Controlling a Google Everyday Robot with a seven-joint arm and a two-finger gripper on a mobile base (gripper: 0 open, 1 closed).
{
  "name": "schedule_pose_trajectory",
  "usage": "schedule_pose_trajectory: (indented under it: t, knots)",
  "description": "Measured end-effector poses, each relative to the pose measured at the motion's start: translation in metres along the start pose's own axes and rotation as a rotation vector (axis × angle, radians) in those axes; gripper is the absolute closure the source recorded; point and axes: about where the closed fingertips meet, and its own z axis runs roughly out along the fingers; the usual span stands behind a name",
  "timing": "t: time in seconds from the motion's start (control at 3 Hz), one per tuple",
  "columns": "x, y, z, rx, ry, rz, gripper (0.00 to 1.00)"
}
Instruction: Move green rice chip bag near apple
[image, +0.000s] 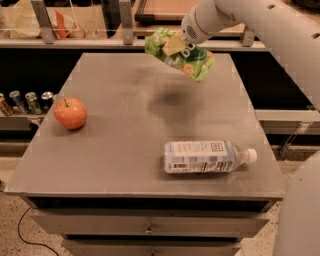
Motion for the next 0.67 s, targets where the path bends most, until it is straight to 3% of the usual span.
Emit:
schedule_pose_trajectory:
  t: [0.67]
  knots:
    - [-0.019,0.124,0.012,-0.198,-0.003,-0.226,1.00]
